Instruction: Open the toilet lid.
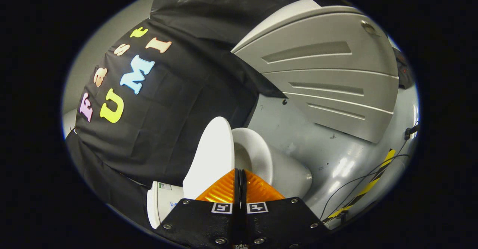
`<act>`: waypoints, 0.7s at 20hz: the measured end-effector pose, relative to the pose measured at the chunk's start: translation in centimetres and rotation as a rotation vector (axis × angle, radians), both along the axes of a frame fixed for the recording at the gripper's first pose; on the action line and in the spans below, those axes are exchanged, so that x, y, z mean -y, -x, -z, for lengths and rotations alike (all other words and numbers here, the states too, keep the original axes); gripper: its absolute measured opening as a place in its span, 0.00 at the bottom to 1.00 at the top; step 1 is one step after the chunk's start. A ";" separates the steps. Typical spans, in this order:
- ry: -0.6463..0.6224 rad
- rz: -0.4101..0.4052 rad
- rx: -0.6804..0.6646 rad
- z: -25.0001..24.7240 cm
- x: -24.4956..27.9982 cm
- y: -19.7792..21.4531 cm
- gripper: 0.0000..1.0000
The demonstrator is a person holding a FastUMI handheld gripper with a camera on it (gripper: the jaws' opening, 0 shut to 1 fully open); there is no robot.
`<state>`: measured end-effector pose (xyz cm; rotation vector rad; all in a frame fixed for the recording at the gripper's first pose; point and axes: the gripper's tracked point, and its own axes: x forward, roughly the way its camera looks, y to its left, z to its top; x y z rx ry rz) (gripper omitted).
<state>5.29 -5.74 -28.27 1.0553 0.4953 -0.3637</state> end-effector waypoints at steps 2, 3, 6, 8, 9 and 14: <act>0.034 -0.013 0.007 -1.6 -0.4 -0.2 0.00; 0.049 -0.021 0.013 -2.4 -0.5 -0.4 0.00; 0.100 -0.043 0.028 -4.7 -1.0 -0.8 0.00; 0.135 -0.051 0.033 -6.1 -1.4 -1.0 0.00; 0.149 -0.057 0.035 -6.6 -1.6 -1.1 0.00; 0.201 -0.077 0.067 -9.3 -2.6 -1.5 0.00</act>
